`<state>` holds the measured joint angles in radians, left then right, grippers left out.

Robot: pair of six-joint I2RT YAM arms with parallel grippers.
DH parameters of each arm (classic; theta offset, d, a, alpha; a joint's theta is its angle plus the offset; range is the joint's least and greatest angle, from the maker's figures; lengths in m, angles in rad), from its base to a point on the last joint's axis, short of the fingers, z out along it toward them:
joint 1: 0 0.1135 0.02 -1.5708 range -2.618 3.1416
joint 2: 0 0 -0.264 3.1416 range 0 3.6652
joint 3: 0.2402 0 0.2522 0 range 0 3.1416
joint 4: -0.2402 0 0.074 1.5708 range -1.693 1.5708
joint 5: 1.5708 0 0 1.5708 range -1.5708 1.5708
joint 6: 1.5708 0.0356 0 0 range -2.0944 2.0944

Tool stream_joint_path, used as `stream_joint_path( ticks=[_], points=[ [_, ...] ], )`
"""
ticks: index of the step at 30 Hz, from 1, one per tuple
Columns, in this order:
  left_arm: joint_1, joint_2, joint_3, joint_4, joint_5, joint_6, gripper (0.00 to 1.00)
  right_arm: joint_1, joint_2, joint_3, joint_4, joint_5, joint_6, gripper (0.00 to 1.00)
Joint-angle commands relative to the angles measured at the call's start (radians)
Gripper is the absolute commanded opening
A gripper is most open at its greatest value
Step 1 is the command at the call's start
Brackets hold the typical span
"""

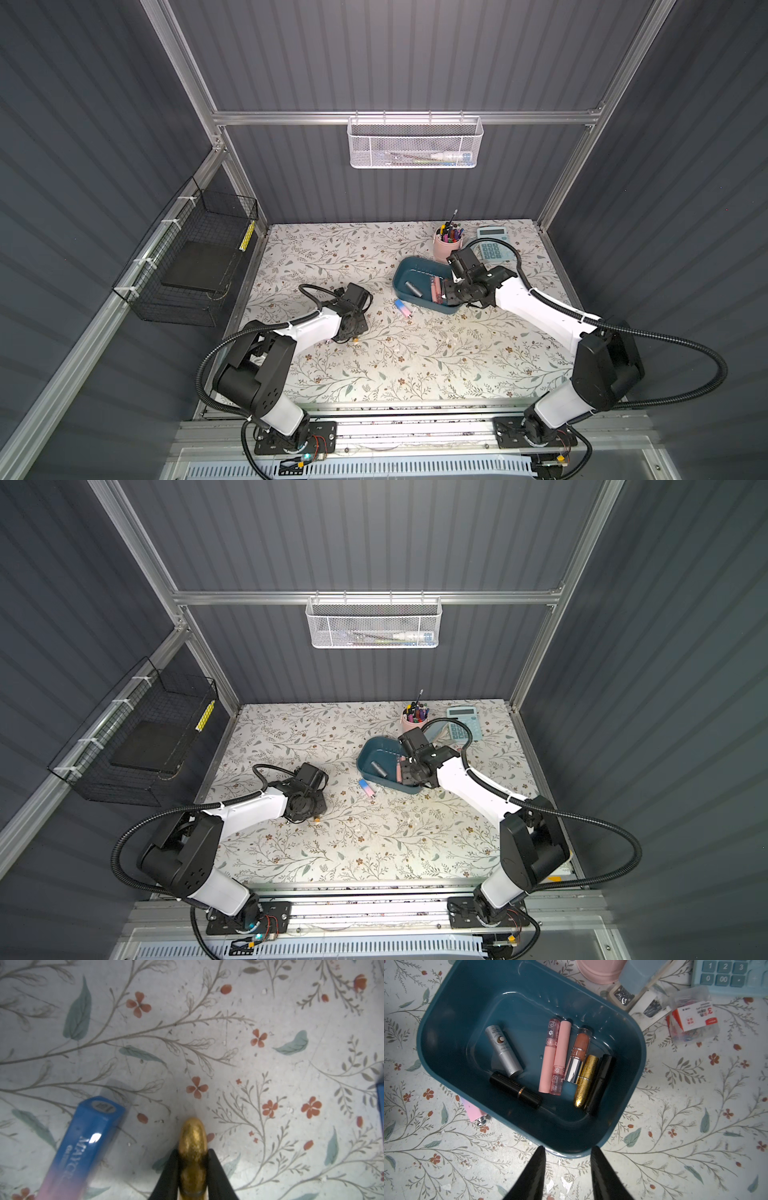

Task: Put the lipstick into the storage box
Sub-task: Pick up the lipstick at the center of the board.

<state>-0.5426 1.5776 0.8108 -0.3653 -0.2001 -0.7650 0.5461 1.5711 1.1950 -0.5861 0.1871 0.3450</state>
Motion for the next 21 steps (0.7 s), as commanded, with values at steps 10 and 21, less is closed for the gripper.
stream_joint_path(
  ticks=[10, 21],
  points=[
    [-0.042, -0.072, -0.059, -0.079, -0.004, -0.061, 0.35, -0.012, -0.022, -0.016, 0.007, -0.019, -0.021, 0.39],
    [-0.043, -0.005, -0.018, -0.068, -0.025, -0.037, 0.34, -0.012, -0.039, -0.017, -0.009, -0.013, -0.026, 0.39]
  ],
)
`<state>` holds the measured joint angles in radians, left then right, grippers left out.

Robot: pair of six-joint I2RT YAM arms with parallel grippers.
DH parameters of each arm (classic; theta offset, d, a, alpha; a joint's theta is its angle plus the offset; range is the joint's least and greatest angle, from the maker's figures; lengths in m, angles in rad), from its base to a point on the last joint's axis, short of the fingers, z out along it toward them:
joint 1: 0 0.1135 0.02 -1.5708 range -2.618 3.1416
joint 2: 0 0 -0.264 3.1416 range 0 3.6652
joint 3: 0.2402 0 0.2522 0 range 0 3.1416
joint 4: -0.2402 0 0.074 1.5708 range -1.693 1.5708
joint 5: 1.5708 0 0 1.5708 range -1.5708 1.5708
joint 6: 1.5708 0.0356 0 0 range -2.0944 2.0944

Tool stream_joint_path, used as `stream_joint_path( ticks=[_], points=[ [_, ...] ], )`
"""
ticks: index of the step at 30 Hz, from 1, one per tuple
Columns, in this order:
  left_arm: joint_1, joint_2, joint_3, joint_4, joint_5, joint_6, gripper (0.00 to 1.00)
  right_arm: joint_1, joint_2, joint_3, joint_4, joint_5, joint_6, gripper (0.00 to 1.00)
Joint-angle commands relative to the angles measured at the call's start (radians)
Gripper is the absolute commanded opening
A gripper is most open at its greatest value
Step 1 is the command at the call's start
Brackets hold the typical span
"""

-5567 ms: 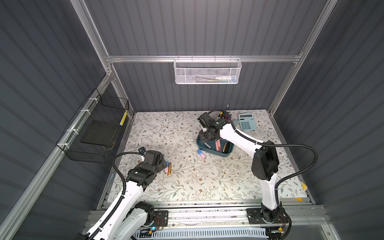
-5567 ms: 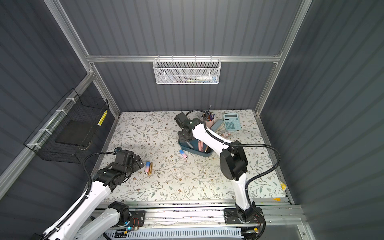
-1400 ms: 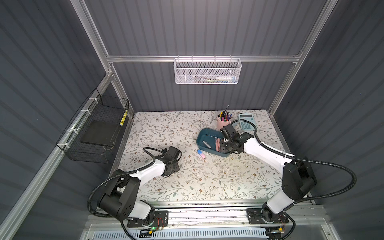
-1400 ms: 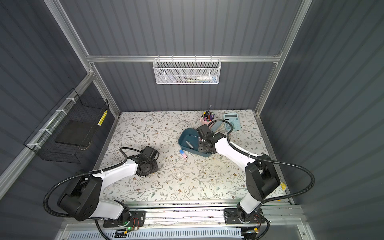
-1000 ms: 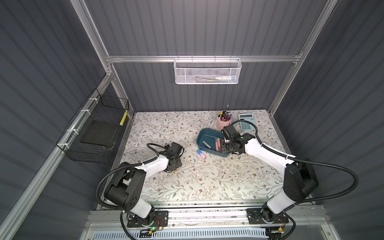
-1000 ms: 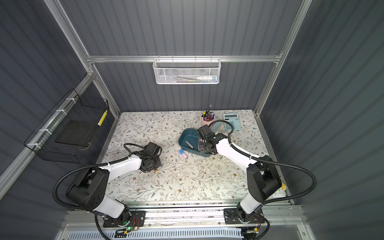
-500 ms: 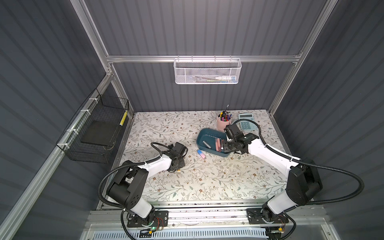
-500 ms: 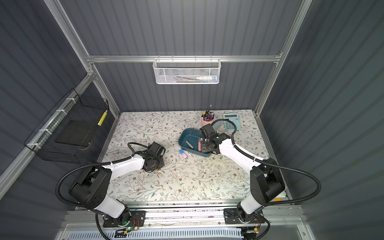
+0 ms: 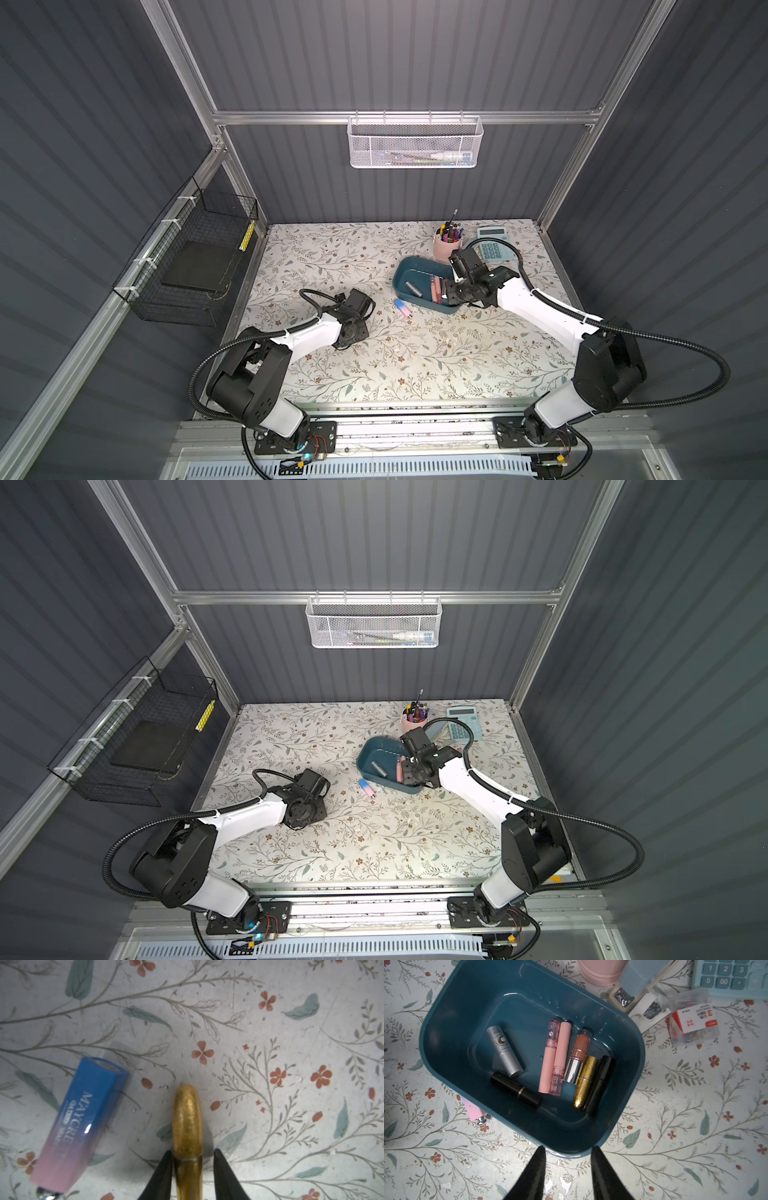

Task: Put the lipstick into the storage box
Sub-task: Pick up the lipstick at the center of the board.

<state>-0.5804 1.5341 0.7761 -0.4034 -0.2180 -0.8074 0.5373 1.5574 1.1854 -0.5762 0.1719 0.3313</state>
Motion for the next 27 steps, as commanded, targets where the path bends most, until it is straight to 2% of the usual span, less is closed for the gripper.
stream_joint_path(
  ticks=[1, 8, 13, 17, 20, 27],
  points=[
    [-0.004, 0.045, 0.023, -0.03, -0.007, 0.011, 0.34, -0.003, -0.025, -0.009, -0.022, 0.006, -0.013, 0.39],
    [-0.004, 0.089, 0.053, -0.035, -0.015, 0.03, 0.27, -0.003, -0.025, -0.01, -0.022, 0.011, -0.009, 0.39],
    [-0.004, 0.101, 0.054, -0.032, -0.009, 0.033, 0.12, -0.002, -0.023, -0.012, -0.022, 0.011, -0.011, 0.39],
    [-0.005, 0.101, 0.07, -0.044, 0.001, 0.03, 0.08, -0.002, -0.032, -0.017, -0.019, 0.011, -0.012, 0.39],
    [-0.012, 0.088, 0.124, -0.084, 0.011, 0.028, 0.06, -0.004, -0.042, -0.024, -0.02, 0.016, -0.014, 0.39],
    [-0.035, 0.079, 0.362, -0.204, -0.034, 0.076, 0.07, -0.011, -0.081, -0.053, -0.024, 0.032, -0.009, 0.39]
  ],
)
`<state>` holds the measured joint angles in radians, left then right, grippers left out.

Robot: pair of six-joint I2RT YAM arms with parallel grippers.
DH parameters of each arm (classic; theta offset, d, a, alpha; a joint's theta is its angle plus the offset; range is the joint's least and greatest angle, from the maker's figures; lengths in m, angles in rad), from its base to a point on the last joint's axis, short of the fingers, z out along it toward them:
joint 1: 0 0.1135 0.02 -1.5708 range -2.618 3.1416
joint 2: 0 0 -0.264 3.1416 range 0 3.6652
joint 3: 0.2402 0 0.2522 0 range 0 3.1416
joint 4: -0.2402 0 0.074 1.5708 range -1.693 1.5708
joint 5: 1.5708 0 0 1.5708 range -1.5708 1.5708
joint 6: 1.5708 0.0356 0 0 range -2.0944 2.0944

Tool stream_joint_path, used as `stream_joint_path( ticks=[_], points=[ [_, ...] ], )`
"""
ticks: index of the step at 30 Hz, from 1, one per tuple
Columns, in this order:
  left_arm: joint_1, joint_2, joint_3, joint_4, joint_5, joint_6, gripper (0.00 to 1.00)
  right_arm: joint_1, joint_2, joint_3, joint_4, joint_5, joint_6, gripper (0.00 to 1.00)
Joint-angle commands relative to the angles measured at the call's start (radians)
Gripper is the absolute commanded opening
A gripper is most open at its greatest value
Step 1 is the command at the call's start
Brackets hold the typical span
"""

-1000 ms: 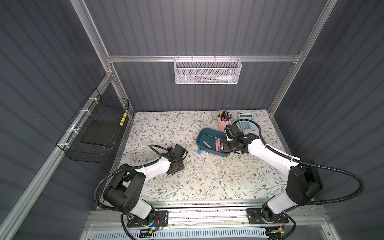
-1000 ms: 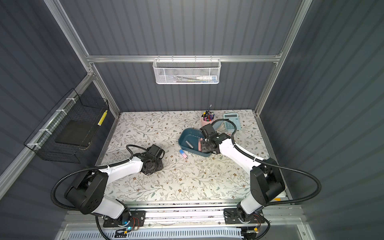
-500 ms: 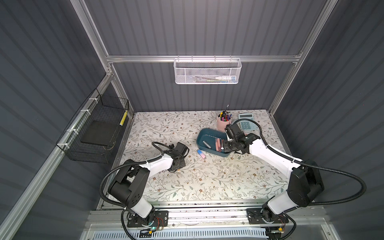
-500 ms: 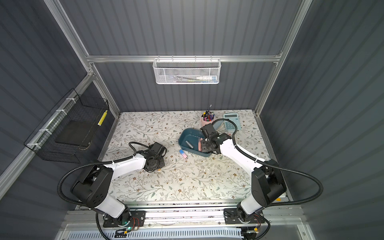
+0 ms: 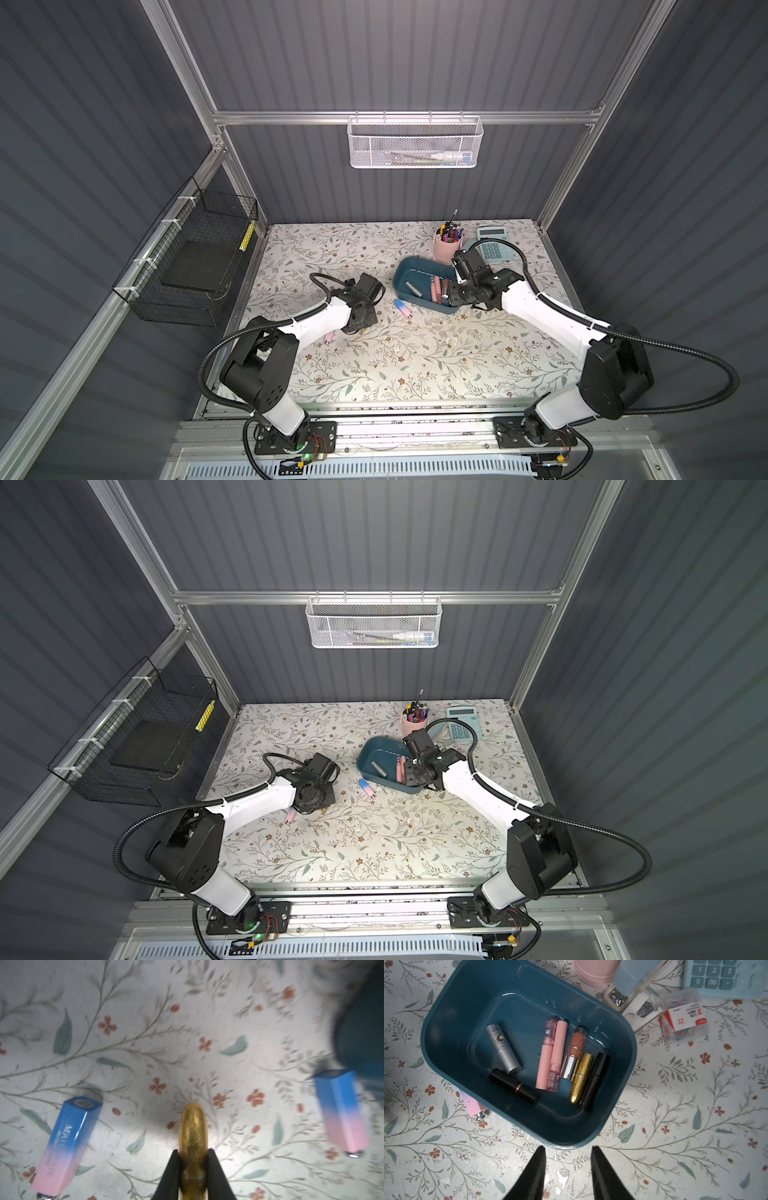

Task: Put the lipstick into the storage box
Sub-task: Pick up the lipstick at the center of the board, then place the lipstick in the storage box.

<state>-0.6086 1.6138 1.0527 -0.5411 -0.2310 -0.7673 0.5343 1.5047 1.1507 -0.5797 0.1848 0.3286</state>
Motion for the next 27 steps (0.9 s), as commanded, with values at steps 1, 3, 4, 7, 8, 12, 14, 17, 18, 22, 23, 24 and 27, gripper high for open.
stream_joint_path(
  ticks=[1, 3, 4, 7, 8, 12, 14, 17, 18, 22, 23, 24, 27],
  points=[
    [-0.006, 0.011, 0.123, -0.076, -0.026, 0.046, 0.07, -0.009, -0.035, -0.028, -0.019, 0.018, -0.003, 0.39],
    [-0.006, 0.039, 0.185, -0.087, -0.036, 0.064, 0.08, -0.008, -0.054, -0.052, -0.02, 0.016, 0.007, 0.4],
    [-0.006, 0.061, 0.219, -0.093, -0.041, 0.07, 0.09, -0.009, -0.063, -0.067, -0.019, 0.016, 0.011, 0.4],
    [-0.008, 0.132, 0.302, -0.093, -0.036, 0.085, 0.1, -0.008, -0.088, -0.103, -0.017, 0.015, 0.025, 0.4],
    [-0.009, 0.156, 0.328, -0.09, -0.031, 0.091, 0.1, -0.009, -0.095, -0.114, -0.017, 0.015, 0.03, 0.4],
    [-0.019, 0.265, 0.457, -0.073, -0.007, 0.108, 0.1, -0.011, -0.123, -0.151, -0.024, 0.02, 0.038, 0.4],
    [-0.027, 0.324, 0.522, -0.071, 0.008, 0.115, 0.1, -0.012, -0.14, -0.166, -0.03, 0.025, 0.043, 0.4],
    [-0.046, 0.409, 0.619, -0.072, 0.023, 0.124, 0.1, -0.016, -0.165, -0.186, -0.036, 0.023, 0.052, 0.4],
    [-0.053, 0.436, 0.651, -0.072, 0.028, 0.126, 0.1, -0.016, -0.172, -0.193, -0.039, 0.022, 0.053, 0.4],
    [-0.078, 0.529, 0.761, -0.071, 0.047, 0.128, 0.1, -0.023, -0.192, -0.212, -0.047, 0.034, 0.054, 0.4],
    [-0.081, 0.545, 0.782, -0.071, 0.05, 0.128, 0.1, -0.025, -0.194, -0.213, -0.05, 0.038, 0.051, 0.4],
    [-0.085, 0.564, 0.802, -0.069, 0.055, 0.129, 0.11, -0.028, -0.198, -0.217, -0.053, 0.043, 0.05, 0.4],
    [-0.089, 0.619, 0.855, -0.069, 0.073, 0.126, 0.11, -0.035, -0.204, -0.223, -0.053, 0.041, 0.047, 0.4]
  ],
)
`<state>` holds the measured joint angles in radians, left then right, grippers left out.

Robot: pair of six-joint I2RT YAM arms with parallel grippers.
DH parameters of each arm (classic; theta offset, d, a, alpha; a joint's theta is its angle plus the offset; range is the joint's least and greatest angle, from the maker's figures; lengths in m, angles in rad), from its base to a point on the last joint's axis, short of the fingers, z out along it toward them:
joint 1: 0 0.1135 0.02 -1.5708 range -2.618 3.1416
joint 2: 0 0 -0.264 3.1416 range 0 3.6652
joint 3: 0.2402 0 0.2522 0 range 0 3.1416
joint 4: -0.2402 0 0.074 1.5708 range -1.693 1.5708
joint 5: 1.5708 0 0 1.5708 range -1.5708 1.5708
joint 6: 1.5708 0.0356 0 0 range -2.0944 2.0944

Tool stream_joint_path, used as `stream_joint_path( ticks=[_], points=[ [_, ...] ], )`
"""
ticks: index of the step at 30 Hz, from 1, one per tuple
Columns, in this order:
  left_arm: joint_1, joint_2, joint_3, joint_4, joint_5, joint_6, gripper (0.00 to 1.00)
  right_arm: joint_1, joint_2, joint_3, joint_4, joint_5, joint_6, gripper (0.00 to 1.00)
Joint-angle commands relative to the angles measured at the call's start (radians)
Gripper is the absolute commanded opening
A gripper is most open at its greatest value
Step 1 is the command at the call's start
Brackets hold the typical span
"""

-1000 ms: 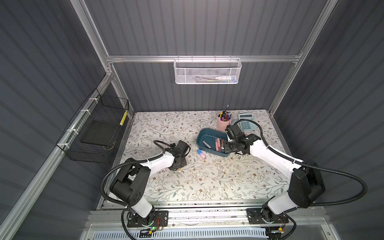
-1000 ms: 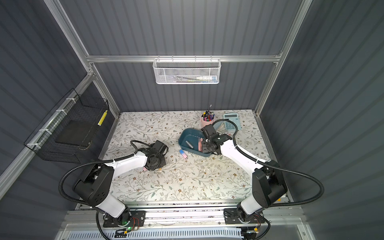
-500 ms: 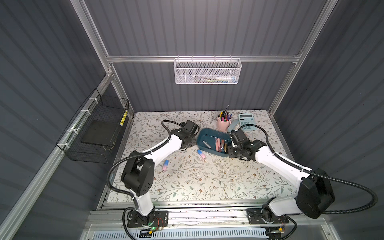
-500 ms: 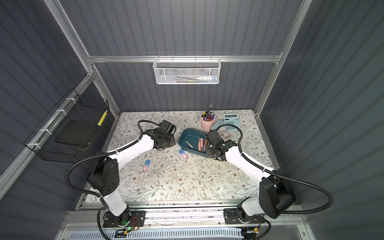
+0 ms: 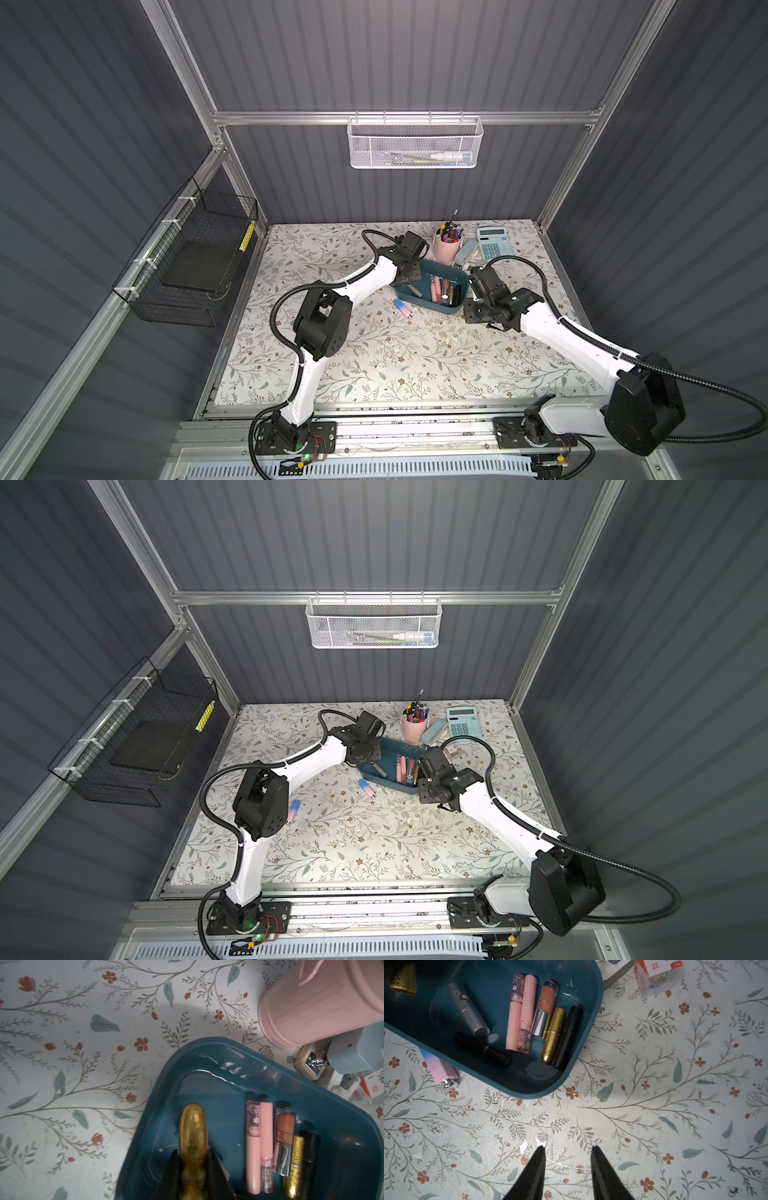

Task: Put the lipstick into the storage box
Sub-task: Place the lipstick in the storage box.

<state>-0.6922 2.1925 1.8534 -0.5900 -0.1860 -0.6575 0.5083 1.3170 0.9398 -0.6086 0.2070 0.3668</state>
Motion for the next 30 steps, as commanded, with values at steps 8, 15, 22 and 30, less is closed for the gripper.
stream_joint_path(
  ticks=[8, 15, 22, 30],
  points=[
    [-0.017, 0.126, 0.122, -0.018, 0.06, 0.01, 0.17, -0.019, -0.012, -0.009, -0.014, 0.002, 0.004, 0.41],
    [-0.025, 0.109, 0.087, 0.021, 0.089, 0.019, 0.35, -0.021, -0.009, -0.001, -0.008, -0.011, -0.003, 0.42],
    [-0.051, -0.027, 0.024, 0.058, 0.043, 0.048, 0.62, -0.022, -0.038, -0.006, 0.003, -0.053, -0.009, 0.42],
    [-0.051, -0.399, -0.278, 0.05, -0.131, 0.053, 0.64, 0.079, 0.043, 0.074, 0.001, -0.044, -0.017, 0.42]
  ],
)
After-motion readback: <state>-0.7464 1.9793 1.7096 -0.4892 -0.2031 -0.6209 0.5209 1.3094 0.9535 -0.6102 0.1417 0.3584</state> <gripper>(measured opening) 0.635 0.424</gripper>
